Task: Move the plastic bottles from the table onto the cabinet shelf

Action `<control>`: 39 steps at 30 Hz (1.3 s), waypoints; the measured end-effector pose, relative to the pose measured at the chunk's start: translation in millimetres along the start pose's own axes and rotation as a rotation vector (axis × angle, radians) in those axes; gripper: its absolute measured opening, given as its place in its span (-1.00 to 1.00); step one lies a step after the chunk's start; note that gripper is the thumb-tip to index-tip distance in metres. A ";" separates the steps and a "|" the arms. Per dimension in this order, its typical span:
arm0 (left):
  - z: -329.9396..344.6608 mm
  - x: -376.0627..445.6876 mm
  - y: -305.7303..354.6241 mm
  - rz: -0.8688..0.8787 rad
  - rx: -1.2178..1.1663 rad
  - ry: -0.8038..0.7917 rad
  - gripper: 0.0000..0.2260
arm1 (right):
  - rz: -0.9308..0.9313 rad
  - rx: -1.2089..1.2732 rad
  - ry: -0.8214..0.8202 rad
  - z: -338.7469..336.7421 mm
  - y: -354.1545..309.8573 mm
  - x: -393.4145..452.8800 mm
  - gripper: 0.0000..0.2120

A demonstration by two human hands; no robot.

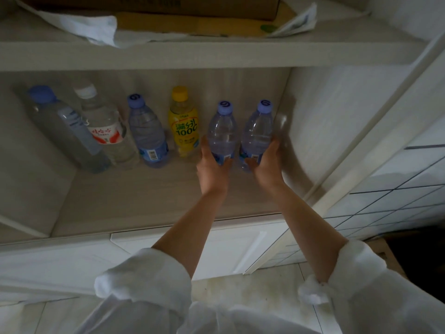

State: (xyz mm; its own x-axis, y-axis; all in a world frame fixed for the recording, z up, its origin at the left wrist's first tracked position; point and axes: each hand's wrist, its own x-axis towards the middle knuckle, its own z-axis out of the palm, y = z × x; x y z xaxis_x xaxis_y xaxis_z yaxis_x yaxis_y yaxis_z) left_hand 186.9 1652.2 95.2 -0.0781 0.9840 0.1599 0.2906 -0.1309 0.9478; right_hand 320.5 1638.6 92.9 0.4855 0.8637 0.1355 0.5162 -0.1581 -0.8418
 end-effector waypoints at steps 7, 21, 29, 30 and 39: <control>11.9 13.2 1.9 0.006 0.033 0.037 -0.24 | -0.010 0.037 -0.002 0.6 -2.0 12.9 -0.52; 17.5 29.8 1.3 0.011 0.046 0.031 -0.26 | 0.051 -0.036 0.031 7.3 -20.9 27.3 -0.41; 14.7 28.9 1.8 -0.012 0.120 -0.030 -0.24 | 0.112 0.008 0.059 12.6 -20.3 20.7 -0.56; 13.5 26.8 1.1 -0.022 0.152 -0.042 -0.24 | 0.096 0.001 0.063 13.3 -18.9 18.5 -0.52; -17.5 -22.5 -9.4 -0.001 0.254 -0.090 -0.40 | 0.006 -0.091 -0.020 -1.3 -15.8 -36.7 -0.39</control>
State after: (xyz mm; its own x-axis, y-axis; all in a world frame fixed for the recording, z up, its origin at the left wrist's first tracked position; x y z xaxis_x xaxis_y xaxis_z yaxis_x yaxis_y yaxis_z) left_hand 169.2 1629.2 87.5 0.0036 0.9924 0.1231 0.5211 -0.1069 0.8467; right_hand 295.4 1608.7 101.9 0.4754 0.8716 0.1196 0.5758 -0.2054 -0.7914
